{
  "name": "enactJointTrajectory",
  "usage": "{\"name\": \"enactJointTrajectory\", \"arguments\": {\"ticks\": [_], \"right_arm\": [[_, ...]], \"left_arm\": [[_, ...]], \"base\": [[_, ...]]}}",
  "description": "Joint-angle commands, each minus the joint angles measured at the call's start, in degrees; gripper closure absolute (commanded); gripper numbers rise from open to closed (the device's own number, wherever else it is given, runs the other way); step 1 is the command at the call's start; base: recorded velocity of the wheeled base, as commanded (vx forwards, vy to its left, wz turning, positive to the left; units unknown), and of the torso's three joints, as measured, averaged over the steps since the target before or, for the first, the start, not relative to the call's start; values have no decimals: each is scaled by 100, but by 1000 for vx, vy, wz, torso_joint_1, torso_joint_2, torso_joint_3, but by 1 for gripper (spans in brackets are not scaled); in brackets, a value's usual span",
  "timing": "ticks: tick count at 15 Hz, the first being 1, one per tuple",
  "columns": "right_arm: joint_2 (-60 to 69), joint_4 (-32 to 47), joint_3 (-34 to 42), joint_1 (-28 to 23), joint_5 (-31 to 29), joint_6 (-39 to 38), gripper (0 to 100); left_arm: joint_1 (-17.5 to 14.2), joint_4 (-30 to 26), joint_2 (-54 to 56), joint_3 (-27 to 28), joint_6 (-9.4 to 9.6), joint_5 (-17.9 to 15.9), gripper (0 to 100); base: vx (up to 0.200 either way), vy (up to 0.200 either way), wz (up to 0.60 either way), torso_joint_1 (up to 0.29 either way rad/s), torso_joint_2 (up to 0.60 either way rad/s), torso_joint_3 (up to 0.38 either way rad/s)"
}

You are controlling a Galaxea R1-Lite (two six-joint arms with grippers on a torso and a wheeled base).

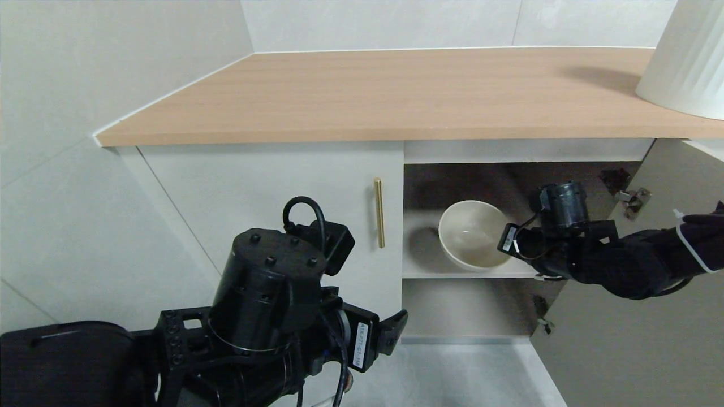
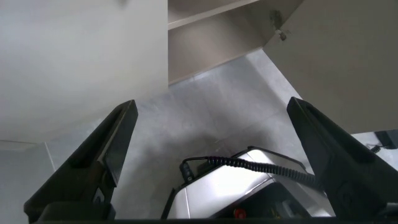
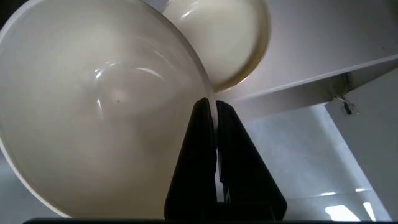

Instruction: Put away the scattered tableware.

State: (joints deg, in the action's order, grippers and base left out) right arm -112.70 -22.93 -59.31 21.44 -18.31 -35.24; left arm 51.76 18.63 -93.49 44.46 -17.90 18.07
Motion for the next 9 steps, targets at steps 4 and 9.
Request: {"name": "enactJointTrajectory", "arguments": {"ticks": [4,9], "right_arm": [[-463,-1,-450,-281,-23,-308,100],[-973,-1,-907,-395,-410,-475,100]], "left_arm": [[1,1,50,1,-3,4,0],[1,1,59,1,-3,4,0]], "base": [[0,0,0,0,0,0],[0,0,0,0,0,0]]}}
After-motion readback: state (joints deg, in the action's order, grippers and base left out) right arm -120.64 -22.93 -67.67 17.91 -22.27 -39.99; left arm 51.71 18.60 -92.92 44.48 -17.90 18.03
